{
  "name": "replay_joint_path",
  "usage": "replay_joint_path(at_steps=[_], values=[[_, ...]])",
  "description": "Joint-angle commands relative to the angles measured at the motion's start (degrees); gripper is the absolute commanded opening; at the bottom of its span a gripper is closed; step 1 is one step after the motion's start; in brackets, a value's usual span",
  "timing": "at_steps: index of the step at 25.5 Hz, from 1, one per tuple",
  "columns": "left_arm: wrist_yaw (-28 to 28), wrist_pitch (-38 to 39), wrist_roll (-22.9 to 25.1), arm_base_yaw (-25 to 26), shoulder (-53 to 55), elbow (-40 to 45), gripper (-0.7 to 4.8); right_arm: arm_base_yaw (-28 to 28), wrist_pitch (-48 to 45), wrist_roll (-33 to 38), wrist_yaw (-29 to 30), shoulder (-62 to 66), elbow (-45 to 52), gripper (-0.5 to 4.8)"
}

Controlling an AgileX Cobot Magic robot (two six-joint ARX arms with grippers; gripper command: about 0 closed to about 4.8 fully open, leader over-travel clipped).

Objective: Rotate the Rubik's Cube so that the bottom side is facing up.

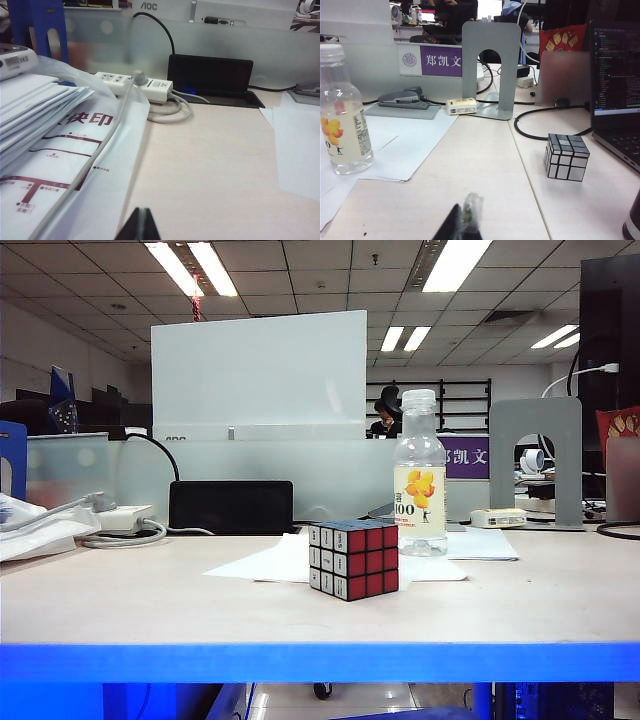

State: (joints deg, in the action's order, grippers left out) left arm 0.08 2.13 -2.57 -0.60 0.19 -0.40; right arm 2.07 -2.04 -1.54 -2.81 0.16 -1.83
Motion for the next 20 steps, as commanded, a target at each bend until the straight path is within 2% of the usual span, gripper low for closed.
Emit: replay_joint_path(at_steps=[1,4,7,8,10,12,13,14,17,20], values=[[-0.3,-0.5,-3.5,0.0,-0.1,-0.1,-0.05,0.0,0.1,4.5,0.2,-0.1,-0.4,-0.07],[-0.3,-0.5,-5.7,0.0,-0.1,-0.1,-0.05,0.0,0.4,7.8,0.3,-0.1,-1.3,-0.07],[-0.3,-3.3,-11.8,0.0,-0.1,-0.1,-0.05,0.0,5.8,7.8,4.7,-0.1,-5.1,-0.07],[-0.3,-4.0,-12.3,0.0,-0.1,-0.1,-0.05,0.0,6.9,7.8,5.6,-0.1,-5.9,-0.07],[-0.1,-6.2,-12.7,0.0,-0.1,-0.1,-0.05,0.0,8.2,8.0,6.3,-0.1,-7.5,-0.07],[-0.6,-6.8,-12.7,0.0,-0.1,-0.1,-0.03,0.0,7.8,11.6,7.0,-0.1,-7.9,-0.07],[-2.9,-7.6,-13.1,0.0,-0.1,-0.4,0.09,0.0,9.0,16.0,8.2,-0.1,-9.0,-0.07],[-4.1,-7.8,-13.5,0.0,-0.1,-1.0,0.21,0.0,10.0,17.2,8.7,-0.1,-9.9,-0.07],[-5.8,-6.4,-13.4,0.0,0.3,-4.9,0.26,0.0,13.6,16.7,9.4,0.3,-13.7,-0.07],[-5.8,-1.4,-11.4,0.0,4.2,-10.6,0.26,0.0,16.8,16.5,10.1,2.3,-18.4,-0.07]])
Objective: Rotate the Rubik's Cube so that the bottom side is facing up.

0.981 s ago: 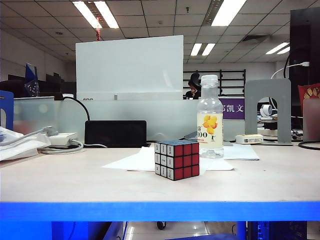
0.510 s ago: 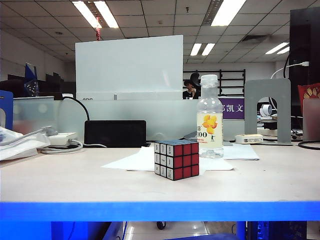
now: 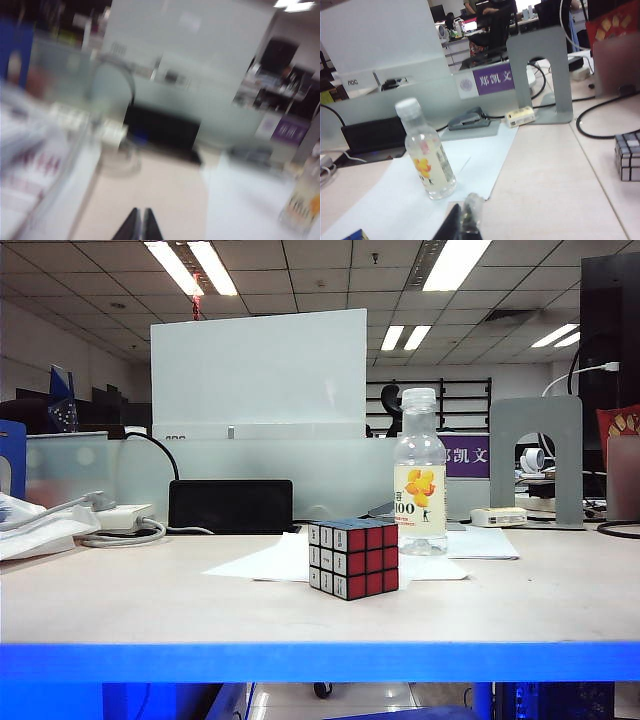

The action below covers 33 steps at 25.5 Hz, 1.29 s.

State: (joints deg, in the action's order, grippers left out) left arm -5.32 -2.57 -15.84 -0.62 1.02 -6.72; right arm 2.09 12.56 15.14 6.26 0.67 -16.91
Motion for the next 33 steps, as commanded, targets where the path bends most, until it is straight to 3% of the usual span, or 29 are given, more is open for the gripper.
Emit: replay_joint_path(at_steps=[1,4,7,9,15,19,20,22,24,30,33], values=[[-0.7,5.1,1.9,0.0,5.4,-6.1,0.26,0.0,2.7,-0.2,1.9,3.0,-5.0,-0.07],[-4.5,7.7,1.1,-0.2,14.6,-12.5,0.26,0.1,4.6,-1.7,2.5,7.6,-10.2,-0.07],[-9.4,7.7,-4.4,-0.9,23.0,-19.1,0.26,0.1,9.7,-6.0,2.9,15.4,-18.4,-0.06],[-10.6,7.6,-4.5,-2.3,27.6,-23.2,0.26,0.1,14.3,-8.2,3.3,20.6,-24.2,-0.05],[-10.0,5.6,-2.0,-12.7,42.8,-32.8,0.26,-0.9,27.3,-8.3,9.4,36.3,-41.7,-0.05],[-10.8,5.6,5.8,-23.3,53.2,-36.5,0.34,-1.7,31.2,-9.6,10.8,39.3,-46.4,0.02],[-10.4,5.7,7.1,-25.7,55.5,-37.2,0.62,-1.7,33.1,-9.5,12.1,39.4,-47.2,0.10],[-9.4,6.4,8.5,-29.9,60.4,-38.7,1.96,-1.7,37.0,-9.3,14.3,39.3,-47.8,0.14],[-8.6,6.8,8.3,-32.3,64.5,-39.9,2.86,-1.8,41.4,-9.2,15.7,38.8,-47.8,0.32],[-8.5,6.5,8.4,-35.5,76.2,-44.3,3.09,-1.8,53.4,-8.7,17.0,34.9,-47.8,1.82],[-9.5,6.7,8.5,-35.5,81.0,-46.8,3.11,-1.8,55.1,-8.1,16.8,32.5,-47.8,2.14]])
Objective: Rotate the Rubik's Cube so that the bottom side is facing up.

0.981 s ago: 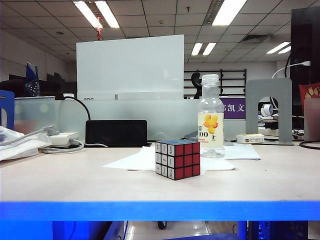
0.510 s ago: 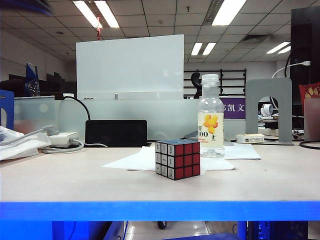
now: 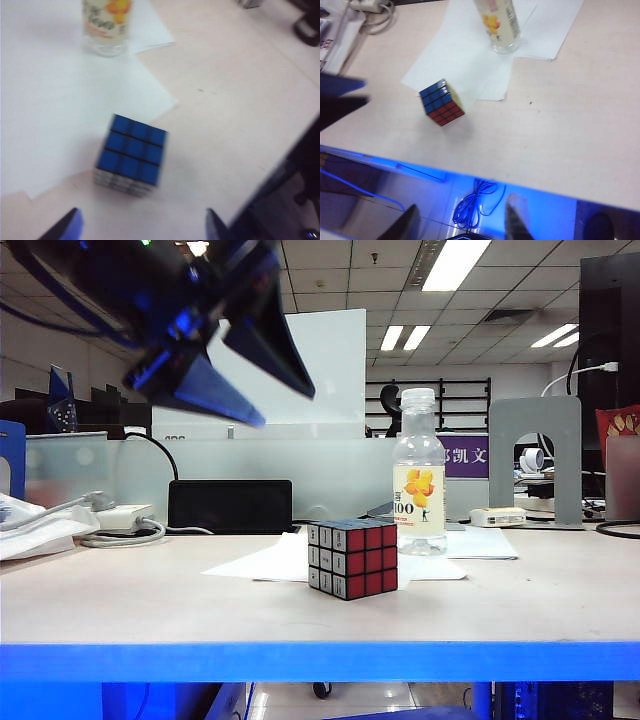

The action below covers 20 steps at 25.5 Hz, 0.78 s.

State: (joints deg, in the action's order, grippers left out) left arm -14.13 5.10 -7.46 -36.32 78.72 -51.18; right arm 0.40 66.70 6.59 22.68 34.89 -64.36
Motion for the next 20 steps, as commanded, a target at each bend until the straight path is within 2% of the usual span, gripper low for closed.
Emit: replay_joint_path(at_steps=[1,2,4,6,12,16,20], values=[[-0.7,-0.9,0.2,0.2,5.1,-3.2,3.14,-0.1,1.0,0.5,0.7,-2.4,-0.3,2.14],[-0.7,-0.7,0.4,0.3,6.4,-3.9,3.33,-0.2,1.0,0.5,1.2,-3.1,-0.3,2.13],[-1.5,0.9,0.4,0.3,9.0,-5.9,4.10,-0.1,1.1,1.1,2.7,-4.0,-0.3,2.13],[-3.1,3.8,1.4,0.2,11.4,-8.4,4.37,-0.2,1.2,1.1,3.1,-4.3,-0.3,2.13],[-3.7,13.6,11.9,-0.2,15.6,-15.8,4.39,-0.7,2.0,1.1,3.0,-4.4,-0.3,2.13],[-3.0,15.6,11.8,-0.2,17.2,-18.7,4.39,-1.6,2.3,0.9,2.9,-4.3,-0.3,2.13],[-3.0,22.6,12.2,-0.3,22.0,-24.5,4.40,-2.1,2.3,0.7,3.0,-4.3,-0.3,2.13]])
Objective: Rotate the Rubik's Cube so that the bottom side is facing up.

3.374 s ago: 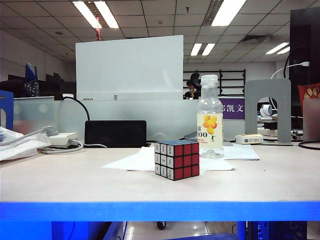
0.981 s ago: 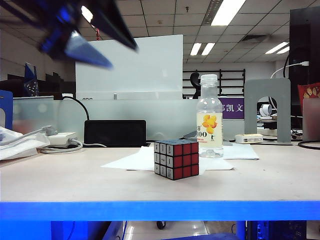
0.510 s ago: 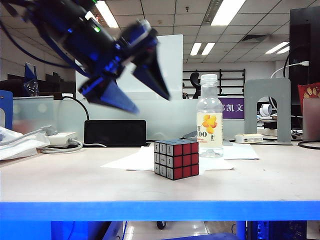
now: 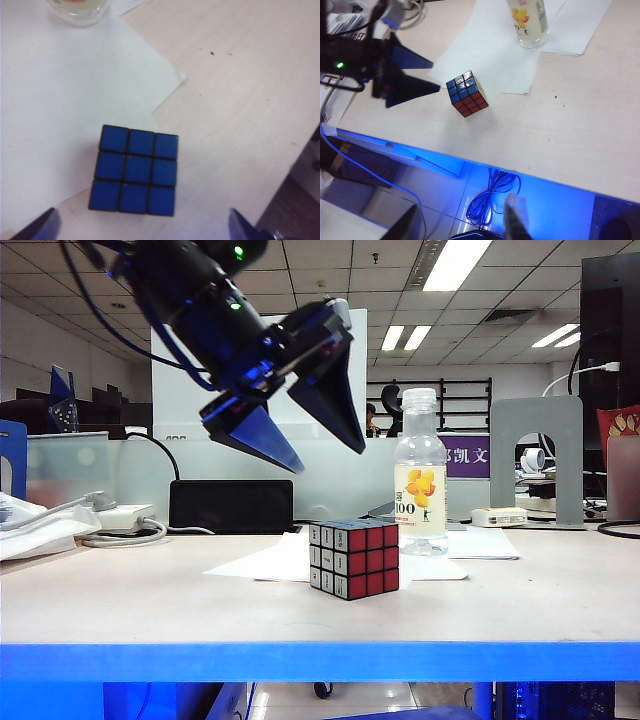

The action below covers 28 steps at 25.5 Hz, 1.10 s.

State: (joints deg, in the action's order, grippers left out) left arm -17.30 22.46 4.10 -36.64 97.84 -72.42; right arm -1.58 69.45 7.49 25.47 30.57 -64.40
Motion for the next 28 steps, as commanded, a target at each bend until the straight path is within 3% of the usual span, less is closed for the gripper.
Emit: replay_joint_path(at_steps=[1,6,13,19,23,28], values=[[0.2,6.7,1.5,0.0,4.0,-4.6,4.40,-0.3,-0.5,-0.2,0.2,0.0,-0.3,2.13],[0.8,13.6,4.5,0.1,10.4,-12.1,4.40,-1.4,-0.2,-0.2,0.2,0.0,-0.2,2.13],[0.7,16.0,2.8,-0.9,15.4,-19.4,4.40,-1.4,1.4,-0.5,0.2,-0.1,-0.2,2.13],[-0.1,20.8,0.9,-1.1,18.7,-22.1,4.40,-3.3,1.5,-2.0,-0.5,-0.1,-0.2,2.13],[3.5,23.4,1.7,-1.1,20.1,-22.1,4.40,-4.2,1.5,-2.1,-1.4,-0.1,-0.2,2.13],[3.5,23.1,3.4,-1.1,21.1,-22.1,4.40,-4.3,1.6,-3.1,-1.5,-0.1,-0.1,2.13]])
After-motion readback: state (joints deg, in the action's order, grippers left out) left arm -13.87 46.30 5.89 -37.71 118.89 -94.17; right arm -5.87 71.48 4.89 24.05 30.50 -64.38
